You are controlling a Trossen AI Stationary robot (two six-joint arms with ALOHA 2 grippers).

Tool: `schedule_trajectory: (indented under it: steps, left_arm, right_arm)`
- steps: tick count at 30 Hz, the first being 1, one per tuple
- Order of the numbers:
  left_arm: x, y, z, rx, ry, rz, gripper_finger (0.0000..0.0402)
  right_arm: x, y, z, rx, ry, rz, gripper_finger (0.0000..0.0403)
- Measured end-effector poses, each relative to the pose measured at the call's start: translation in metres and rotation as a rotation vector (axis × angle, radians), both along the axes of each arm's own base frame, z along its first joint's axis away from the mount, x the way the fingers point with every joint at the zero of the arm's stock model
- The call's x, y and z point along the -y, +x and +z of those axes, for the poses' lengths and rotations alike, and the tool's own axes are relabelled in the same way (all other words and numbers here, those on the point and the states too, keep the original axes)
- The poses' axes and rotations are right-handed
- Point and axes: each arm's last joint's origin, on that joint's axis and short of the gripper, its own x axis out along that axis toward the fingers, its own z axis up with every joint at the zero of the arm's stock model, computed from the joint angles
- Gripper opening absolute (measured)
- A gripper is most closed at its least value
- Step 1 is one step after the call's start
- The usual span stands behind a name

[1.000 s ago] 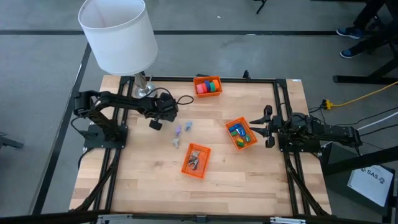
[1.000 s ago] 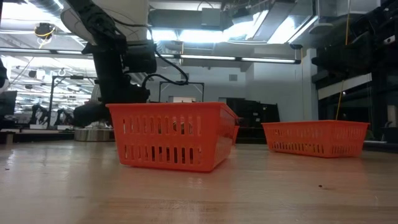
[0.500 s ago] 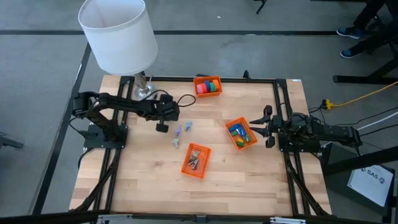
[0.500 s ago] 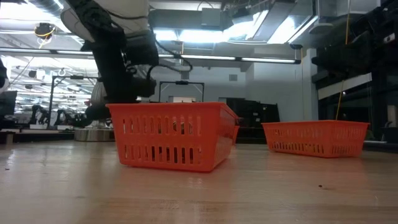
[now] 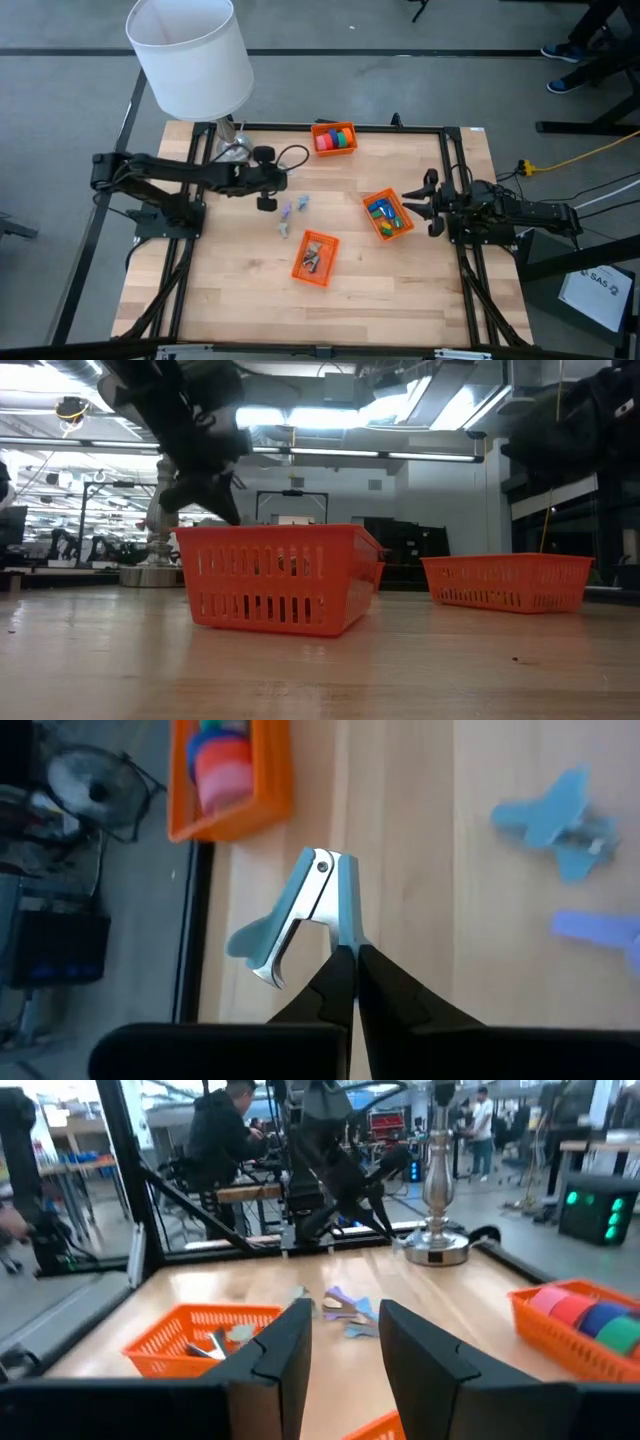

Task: Pick and place Stapler, Stapler remover, tape
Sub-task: Put the blue staple remover into the bottom orange bin

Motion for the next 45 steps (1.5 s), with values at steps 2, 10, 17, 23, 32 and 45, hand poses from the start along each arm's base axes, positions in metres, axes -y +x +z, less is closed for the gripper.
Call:
schedule_trajectory:
  steps: [2, 10, 17, 23, 32, 45]
  left_arm:
    - [0.005, 0.0, 0.005, 0.032, 0.004, -0.017, 0.0004]
    - [0.022, 0.007, 0.009, 0.118, -0.013, -0.055, 0.0003]
    - [0.041, 0.01, 0.009, 0.149, -0.041, -0.098, 0.0003]
    - [0.053, 0.011, 0.01, 0.16, -0.009, -0.121, 0.0003]
    - [0.054, 0.017, 0.017, 0.263, -0.011, -0.117, 0.0003]
    - [0.073, 0.028, 0.032, 0.44, -0.061, -0.284, 0.0003]
  right_arm:
    - [0.0, 0.0, 0.0, -0.002, -0.043, 0.0, 0.0124]
    - [0.0, 0.0, -0.001, -0.01, -0.136, -0.002, 0.0124]
    - [0.0, 0.0, -0.001, -0.009, -0.132, -0.002, 0.0124]
    - [0.0, 0.0, -0.001, -0.009, -0.133, -0.001, 0.0124]
    - [0.0, 0.0, -0.001, -0.009, -0.133, -0.002, 0.0124]
    - [0.0, 0.0, -0.001, -0.009, -0.133, -0.002, 0.0124]
